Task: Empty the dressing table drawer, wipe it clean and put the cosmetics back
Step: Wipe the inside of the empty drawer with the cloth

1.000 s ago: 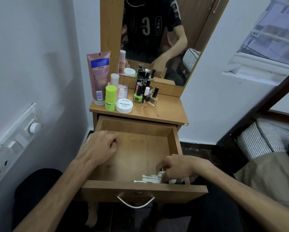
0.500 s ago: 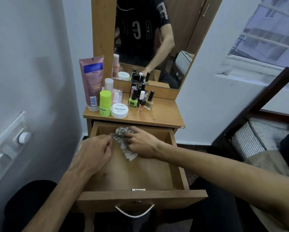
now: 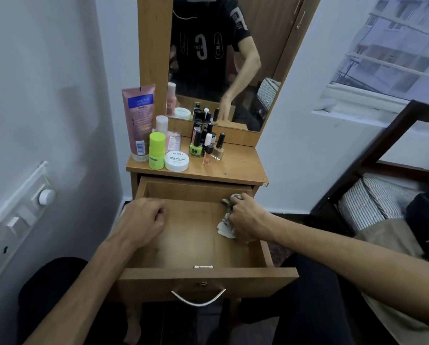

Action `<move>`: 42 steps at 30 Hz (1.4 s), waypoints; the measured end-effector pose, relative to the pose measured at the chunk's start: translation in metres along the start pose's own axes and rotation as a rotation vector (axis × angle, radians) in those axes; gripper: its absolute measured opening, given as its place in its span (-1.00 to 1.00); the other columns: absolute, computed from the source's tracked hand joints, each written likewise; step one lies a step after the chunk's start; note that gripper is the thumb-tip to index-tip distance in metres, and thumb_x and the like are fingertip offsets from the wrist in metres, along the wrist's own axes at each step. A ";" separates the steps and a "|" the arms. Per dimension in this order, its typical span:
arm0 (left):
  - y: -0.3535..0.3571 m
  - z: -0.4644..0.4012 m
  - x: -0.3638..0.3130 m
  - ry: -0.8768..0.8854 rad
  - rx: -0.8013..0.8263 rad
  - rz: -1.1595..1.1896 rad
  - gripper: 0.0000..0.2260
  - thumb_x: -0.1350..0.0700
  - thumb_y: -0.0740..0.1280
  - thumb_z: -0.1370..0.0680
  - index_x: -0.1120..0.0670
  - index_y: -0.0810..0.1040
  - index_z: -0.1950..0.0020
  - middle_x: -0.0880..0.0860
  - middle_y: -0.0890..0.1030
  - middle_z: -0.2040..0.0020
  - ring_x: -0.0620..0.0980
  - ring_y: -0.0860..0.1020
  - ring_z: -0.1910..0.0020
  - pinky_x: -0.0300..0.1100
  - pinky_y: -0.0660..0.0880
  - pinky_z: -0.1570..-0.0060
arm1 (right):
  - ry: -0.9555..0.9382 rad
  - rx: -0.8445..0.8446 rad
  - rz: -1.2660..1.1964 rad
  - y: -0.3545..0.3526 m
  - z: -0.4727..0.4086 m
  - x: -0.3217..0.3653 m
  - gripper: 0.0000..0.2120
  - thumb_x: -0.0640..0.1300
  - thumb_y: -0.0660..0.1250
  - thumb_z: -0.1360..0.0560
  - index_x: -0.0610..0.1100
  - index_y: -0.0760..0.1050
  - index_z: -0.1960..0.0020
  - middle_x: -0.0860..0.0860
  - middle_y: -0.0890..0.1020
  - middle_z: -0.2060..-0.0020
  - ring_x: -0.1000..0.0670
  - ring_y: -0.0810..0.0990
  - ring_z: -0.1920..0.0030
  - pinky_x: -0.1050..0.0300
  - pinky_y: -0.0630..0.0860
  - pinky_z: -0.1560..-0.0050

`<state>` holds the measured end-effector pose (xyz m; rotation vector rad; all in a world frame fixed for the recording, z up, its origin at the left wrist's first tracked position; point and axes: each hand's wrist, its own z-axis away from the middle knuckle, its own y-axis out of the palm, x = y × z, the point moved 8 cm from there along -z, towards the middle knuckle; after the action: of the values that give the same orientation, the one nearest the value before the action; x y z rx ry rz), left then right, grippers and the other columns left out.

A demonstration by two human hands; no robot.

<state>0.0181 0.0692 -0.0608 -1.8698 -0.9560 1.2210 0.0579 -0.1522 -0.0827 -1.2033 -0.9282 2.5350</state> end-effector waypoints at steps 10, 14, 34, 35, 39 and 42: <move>-0.004 0.002 -0.003 -0.032 0.018 0.076 -0.80 0.28 0.31 -0.50 0.07 0.54 0.30 -0.05 0.57 0.34 -0.12 0.52 0.30 -0.31 0.36 0.25 | 0.007 0.307 -0.681 0.001 0.047 0.035 -0.69 0.03 0.20 -0.67 -0.17 0.58 0.02 -0.06 0.61 0.20 -0.12 0.63 0.10 -0.06 0.65 -0.13; -0.008 0.002 -0.004 -0.034 -0.004 0.113 -0.80 0.29 0.31 -0.50 0.07 0.55 0.29 -0.06 0.58 0.33 -0.14 0.53 0.29 -0.23 0.42 0.20 | 0.073 0.421 -0.923 0.007 0.038 0.035 -0.61 0.02 0.23 -0.66 -0.25 0.56 -0.30 -0.15 0.66 -0.14 -0.15 0.64 -0.14 -0.09 0.59 -0.26; -0.024 0.047 0.103 -0.849 -0.370 1.022 -0.83 0.30 0.29 -0.57 0.19 0.67 0.11 0.21 0.70 0.14 0.06 0.59 0.31 -0.17 0.55 0.33 | 0.279 -0.558 -1.594 -0.124 -0.033 0.020 -0.61 -0.01 0.30 -0.60 0.08 0.52 -0.43 0.03 0.67 -0.26 -0.03 0.64 -0.18 -0.03 0.59 -0.20; -0.018 0.053 0.106 -0.879 -0.368 1.048 -0.84 0.29 0.30 -0.57 0.18 0.67 0.11 0.21 0.70 0.14 0.08 0.60 0.30 -0.13 0.56 0.29 | 0.281 -0.564 -1.561 -0.131 -0.043 0.024 -0.60 -0.02 0.29 -0.61 0.08 0.50 -0.45 0.01 0.65 -0.28 -0.07 0.62 -0.22 -0.06 0.58 -0.23; 0.006 0.072 0.113 -0.986 -0.316 1.121 -0.89 0.22 0.34 -0.60 0.16 0.67 0.04 0.15 0.71 0.15 0.08 0.63 0.24 -0.08 0.58 0.21 | 0.288 -0.545 -1.409 -0.154 -0.071 0.046 -0.59 -0.03 0.24 -0.62 0.05 0.48 -0.45 -0.15 0.59 -0.21 -0.27 0.59 -0.18 -0.11 0.53 -0.16; 0.005 0.075 0.114 -0.977 -0.337 1.134 -0.86 0.22 0.31 -0.61 0.16 0.67 0.03 0.16 0.71 0.14 0.07 0.62 0.26 -0.08 0.56 0.23 | 0.214 -0.503 -1.322 -0.159 -0.064 0.050 -0.60 -0.03 0.25 -0.60 0.05 0.53 -0.41 -0.14 0.62 -0.20 -0.25 0.60 -0.16 -0.12 0.57 -0.19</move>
<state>-0.0187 0.1768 -0.1367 -2.1081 -0.4629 2.9741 0.0582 0.0228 -0.0476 -0.5303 -1.6022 1.1403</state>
